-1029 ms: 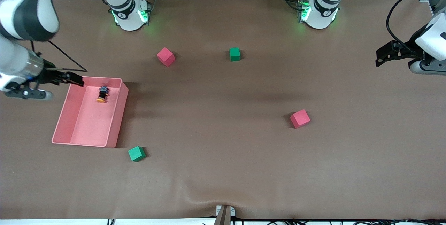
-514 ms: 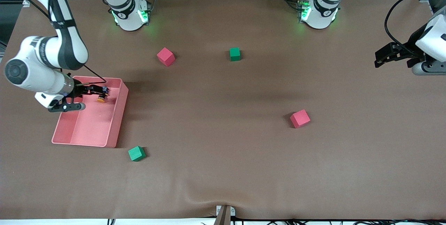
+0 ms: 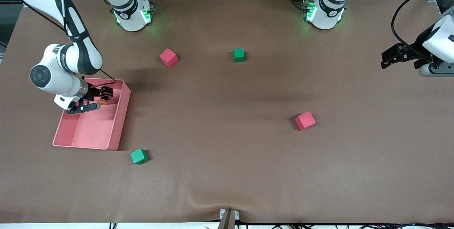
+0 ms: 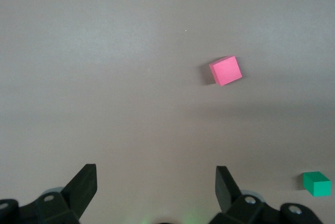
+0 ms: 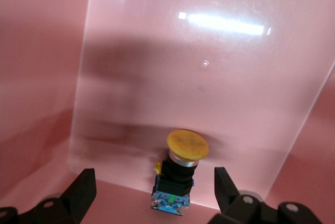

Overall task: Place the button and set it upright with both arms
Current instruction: 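Close the right gripper on the yellow-capped button's base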

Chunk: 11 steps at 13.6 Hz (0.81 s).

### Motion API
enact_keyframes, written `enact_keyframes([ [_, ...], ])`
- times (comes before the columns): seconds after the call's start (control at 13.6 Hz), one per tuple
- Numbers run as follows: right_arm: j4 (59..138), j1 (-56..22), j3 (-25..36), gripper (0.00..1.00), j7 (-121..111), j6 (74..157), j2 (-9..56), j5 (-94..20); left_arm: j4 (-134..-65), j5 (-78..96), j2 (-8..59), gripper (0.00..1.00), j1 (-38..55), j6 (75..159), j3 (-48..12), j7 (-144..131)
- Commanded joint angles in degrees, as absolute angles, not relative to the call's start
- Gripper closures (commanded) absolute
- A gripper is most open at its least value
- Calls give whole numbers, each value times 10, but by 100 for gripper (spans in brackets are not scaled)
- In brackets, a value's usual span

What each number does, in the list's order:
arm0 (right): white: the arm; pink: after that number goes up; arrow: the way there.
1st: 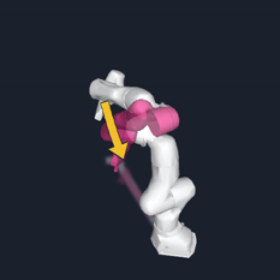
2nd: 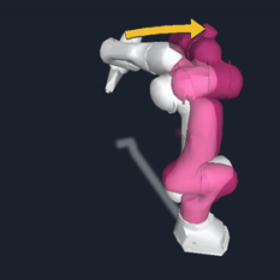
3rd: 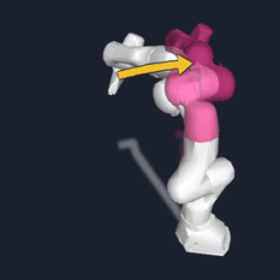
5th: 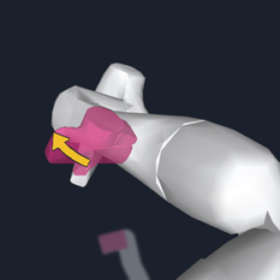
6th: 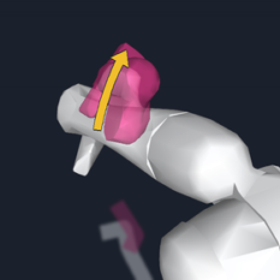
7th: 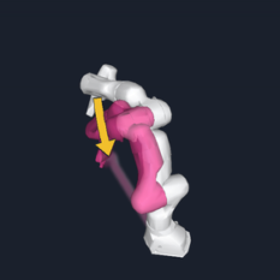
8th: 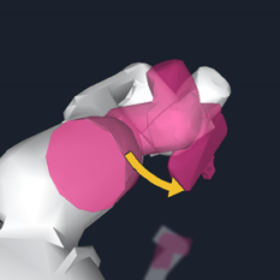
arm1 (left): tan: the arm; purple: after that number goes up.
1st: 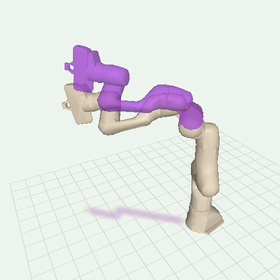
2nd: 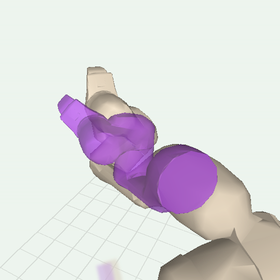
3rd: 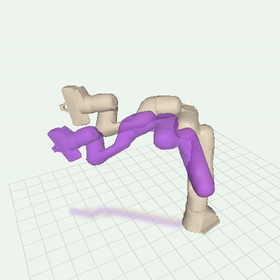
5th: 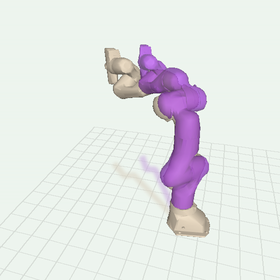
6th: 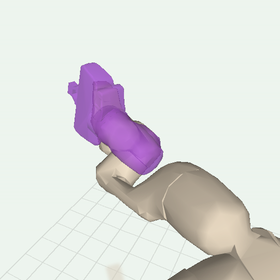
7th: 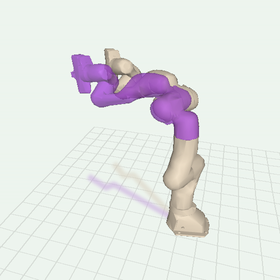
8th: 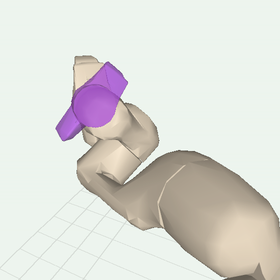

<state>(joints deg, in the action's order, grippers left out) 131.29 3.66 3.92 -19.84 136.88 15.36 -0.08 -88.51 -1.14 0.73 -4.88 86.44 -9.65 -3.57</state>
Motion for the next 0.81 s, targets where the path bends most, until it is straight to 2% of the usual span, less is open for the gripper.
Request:
enact_keyframes([
  [0.0,1317,64,35,0,-243,1402,171,10,-882,-22,5,0,-51,860,-101,-44],
  [0.29,1345,64,35,0,-248,1476,191,10,-882,-22,5,0,-51,861,-100,-43],
  [0.73,1344,63,35,0,-247,1491,201,10,-882,-22,4,0,-52,861,-100,-38],
])
